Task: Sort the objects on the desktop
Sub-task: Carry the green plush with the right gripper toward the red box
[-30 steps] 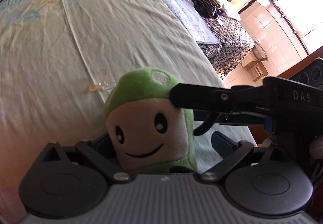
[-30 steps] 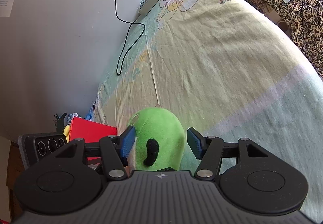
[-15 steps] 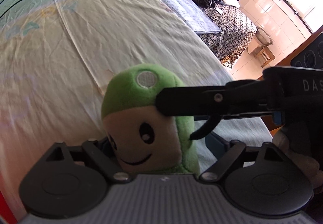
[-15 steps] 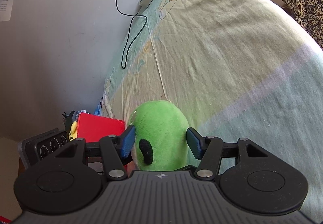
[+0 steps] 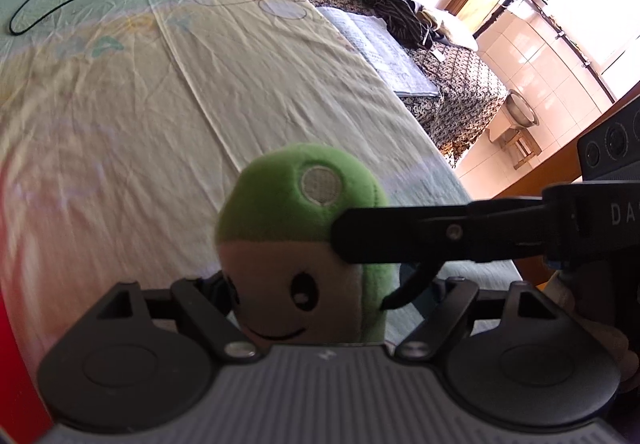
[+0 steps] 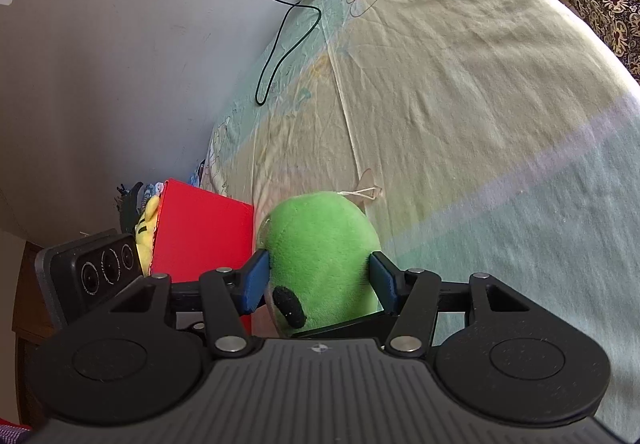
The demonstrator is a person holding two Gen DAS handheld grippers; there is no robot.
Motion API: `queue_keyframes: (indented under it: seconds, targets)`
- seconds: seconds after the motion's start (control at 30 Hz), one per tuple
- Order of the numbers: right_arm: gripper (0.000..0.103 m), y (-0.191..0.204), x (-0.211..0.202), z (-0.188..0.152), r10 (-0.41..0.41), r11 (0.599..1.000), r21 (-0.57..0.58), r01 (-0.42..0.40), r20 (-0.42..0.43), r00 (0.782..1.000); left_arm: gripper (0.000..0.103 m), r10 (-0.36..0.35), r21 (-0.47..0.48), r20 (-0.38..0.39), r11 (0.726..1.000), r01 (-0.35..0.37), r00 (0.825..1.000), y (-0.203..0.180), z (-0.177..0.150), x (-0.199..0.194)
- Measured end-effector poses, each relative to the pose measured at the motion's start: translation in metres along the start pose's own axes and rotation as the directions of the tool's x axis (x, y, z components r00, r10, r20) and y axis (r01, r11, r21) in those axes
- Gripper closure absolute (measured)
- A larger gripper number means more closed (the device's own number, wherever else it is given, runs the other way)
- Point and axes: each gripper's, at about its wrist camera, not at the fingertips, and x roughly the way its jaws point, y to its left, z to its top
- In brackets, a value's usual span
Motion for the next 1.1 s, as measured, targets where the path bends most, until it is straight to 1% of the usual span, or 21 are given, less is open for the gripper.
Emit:
queue_keyframes:
  seconds: [0.17,0.33,0.5,0.63,0.73,0.87,0.93,1.0,1.1]
  targets:
    - [0.046,0.014,0.001,-0.006,0.023,0.998,-0.049,-0.024,-0.018,1.0,0.021,0.016,-0.028,0.039,1.0,-0.015,0.999,0.005,-0.012,-0.015]
    - [0.046,0.026,0.007,-0.012,0.037,0.996,-0.084,-0.041,-0.042,0.998,0.021,0.05,-0.052,0.057,0.998,-0.047,0.997,0.01,-0.025,-0.03]
    - [0.046,0.033,0.014,-0.02,0.07,0.993,-0.09,-0.076,-0.072,0.995,0.021,0.084,-0.084,0.06,0.993,-0.079,0.995,0.019,-0.04,-0.044]
    - [0.046,0.038,0.023,-0.028,0.097,0.991,-0.085,-0.105,-0.099,0.99,0.021,0.094,-0.085,0.065,0.992,-0.088,0.993,0.023,-0.049,-0.056]
    - [0.046,0.042,0.027,-0.033,0.117,0.989,-0.081,-0.126,-0.111,0.987,0.021,0.083,-0.071,0.062,0.994,-0.079,0.995,0.029,-0.054,-0.065]
    - [0.046,0.051,0.028,-0.044,0.123,0.988,-0.08,-0.132,-0.101,0.987,0.021,0.077,-0.016,0.05,0.997,-0.076,0.996,0.032,-0.06,-0.078]
    - [0.046,0.056,0.028,-0.05,0.126,0.988,-0.073,-0.133,-0.089,0.988,0.021,0.065,0.016,0.056,0.998,-0.066,0.996,0.033,-0.063,-0.089]
    - [0.046,0.061,0.027,-0.058,0.133,0.989,-0.058,-0.137,-0.072,0.989,0.021,0.044,0.041,0.057,0.998,-0.047,0.997,0.035,-0.066,-0.098]
    - [0.046,0.071,0.023,-0.068,0.144,0.988,-0.055,-0.146,-0.042,0.989,0.021,0.005,0.095,0.034,0.995,-0.008,0.999,0.036,-0.071,-0.11]
